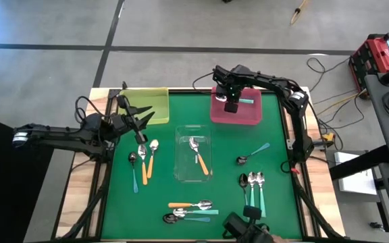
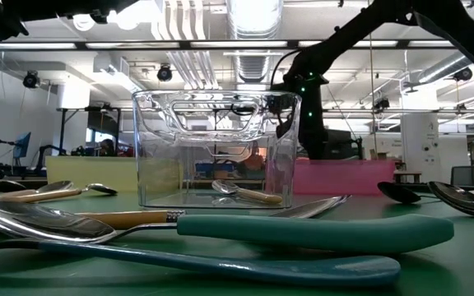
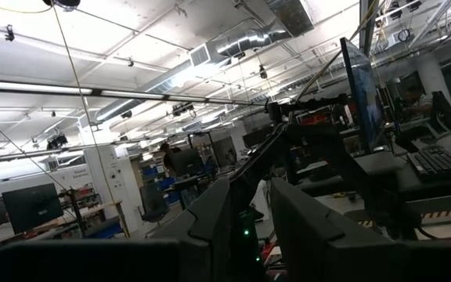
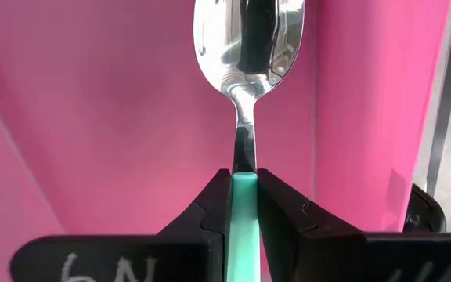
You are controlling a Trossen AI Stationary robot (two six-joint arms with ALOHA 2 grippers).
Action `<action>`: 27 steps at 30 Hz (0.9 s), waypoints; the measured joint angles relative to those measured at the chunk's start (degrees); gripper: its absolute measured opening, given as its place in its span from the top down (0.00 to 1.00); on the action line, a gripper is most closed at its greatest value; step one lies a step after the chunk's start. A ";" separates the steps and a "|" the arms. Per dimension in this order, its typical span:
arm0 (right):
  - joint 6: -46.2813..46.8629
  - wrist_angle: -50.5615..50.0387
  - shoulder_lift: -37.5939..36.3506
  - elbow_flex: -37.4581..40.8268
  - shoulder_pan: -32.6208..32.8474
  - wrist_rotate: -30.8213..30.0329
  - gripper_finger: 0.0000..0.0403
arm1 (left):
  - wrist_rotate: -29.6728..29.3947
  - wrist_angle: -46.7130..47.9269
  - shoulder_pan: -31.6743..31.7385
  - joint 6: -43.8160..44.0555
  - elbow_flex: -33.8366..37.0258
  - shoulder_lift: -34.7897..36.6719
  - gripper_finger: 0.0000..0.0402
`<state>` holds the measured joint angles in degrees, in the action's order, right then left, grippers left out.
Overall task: Sort silverware by color (type)
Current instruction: Put the top right light blue spoon into the pink bin
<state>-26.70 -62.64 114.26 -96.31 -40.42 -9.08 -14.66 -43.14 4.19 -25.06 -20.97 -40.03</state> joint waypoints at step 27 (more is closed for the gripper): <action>-2.54 2.83 0.41 0.35 -1.03 0.02 0.92 | -0.02 -0.04 0.00 -0.02 0.00 0.02 0.81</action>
<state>-29.24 -59.81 114.67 -95.97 -41.45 -9.06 -14.67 -43.18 4.19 -25.07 -20.97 -40.01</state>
